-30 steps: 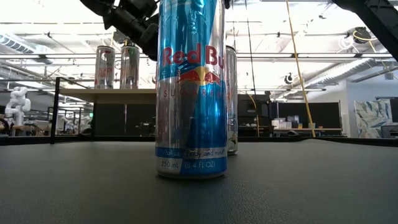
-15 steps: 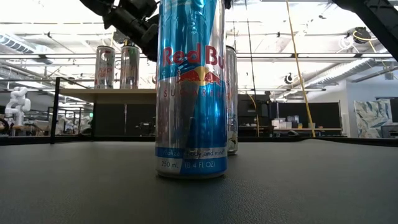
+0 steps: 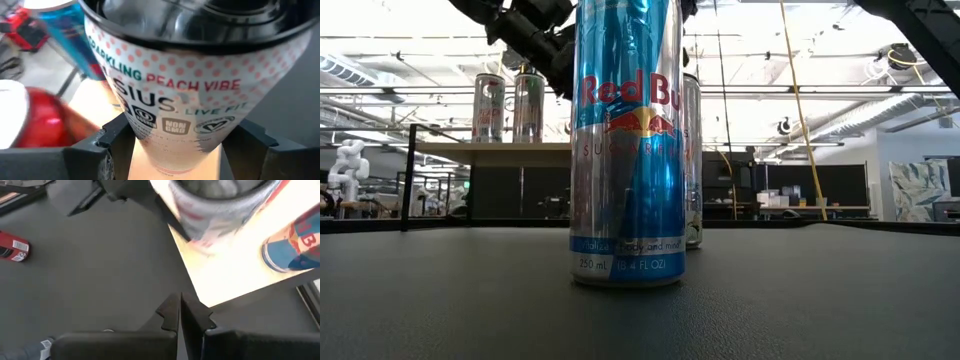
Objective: Place canned beverage on shelf
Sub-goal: Put the white pink soda can aligned with the white pink soda can on the shelf
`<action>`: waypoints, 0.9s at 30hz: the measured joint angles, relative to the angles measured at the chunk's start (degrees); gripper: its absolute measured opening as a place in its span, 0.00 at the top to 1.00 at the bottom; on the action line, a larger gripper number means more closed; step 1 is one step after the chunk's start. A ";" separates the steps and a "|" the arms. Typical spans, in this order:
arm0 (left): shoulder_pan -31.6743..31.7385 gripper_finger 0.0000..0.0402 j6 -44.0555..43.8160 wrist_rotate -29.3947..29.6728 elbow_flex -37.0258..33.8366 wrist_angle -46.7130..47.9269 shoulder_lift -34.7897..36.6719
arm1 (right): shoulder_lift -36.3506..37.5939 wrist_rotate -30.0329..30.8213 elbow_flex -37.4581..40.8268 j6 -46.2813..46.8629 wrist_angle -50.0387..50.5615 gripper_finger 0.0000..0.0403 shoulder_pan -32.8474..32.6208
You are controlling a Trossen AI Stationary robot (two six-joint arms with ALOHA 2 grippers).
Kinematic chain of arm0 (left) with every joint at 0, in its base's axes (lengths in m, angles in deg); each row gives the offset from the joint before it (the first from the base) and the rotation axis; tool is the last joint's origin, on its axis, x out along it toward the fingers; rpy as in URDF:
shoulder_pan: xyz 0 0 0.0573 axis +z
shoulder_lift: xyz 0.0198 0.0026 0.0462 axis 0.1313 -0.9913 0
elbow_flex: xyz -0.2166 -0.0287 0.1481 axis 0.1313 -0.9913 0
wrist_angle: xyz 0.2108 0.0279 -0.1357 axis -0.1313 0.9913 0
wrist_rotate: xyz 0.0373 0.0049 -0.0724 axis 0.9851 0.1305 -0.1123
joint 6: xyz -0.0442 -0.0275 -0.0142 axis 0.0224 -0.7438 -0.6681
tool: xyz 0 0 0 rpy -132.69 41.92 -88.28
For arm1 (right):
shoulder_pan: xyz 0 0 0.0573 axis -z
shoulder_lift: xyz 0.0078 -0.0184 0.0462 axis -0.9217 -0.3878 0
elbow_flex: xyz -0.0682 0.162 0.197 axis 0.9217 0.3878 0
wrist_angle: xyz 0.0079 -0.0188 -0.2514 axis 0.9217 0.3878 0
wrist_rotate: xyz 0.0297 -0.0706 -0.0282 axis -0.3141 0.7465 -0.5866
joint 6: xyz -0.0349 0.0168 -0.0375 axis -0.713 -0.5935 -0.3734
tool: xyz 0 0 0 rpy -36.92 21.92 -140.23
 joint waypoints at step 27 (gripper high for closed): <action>-0.04 0.15 0.19 3.10 0.00 2.98 3.87 | 0.01 0.02 0.02 0.55 4.46 1.00 -0.07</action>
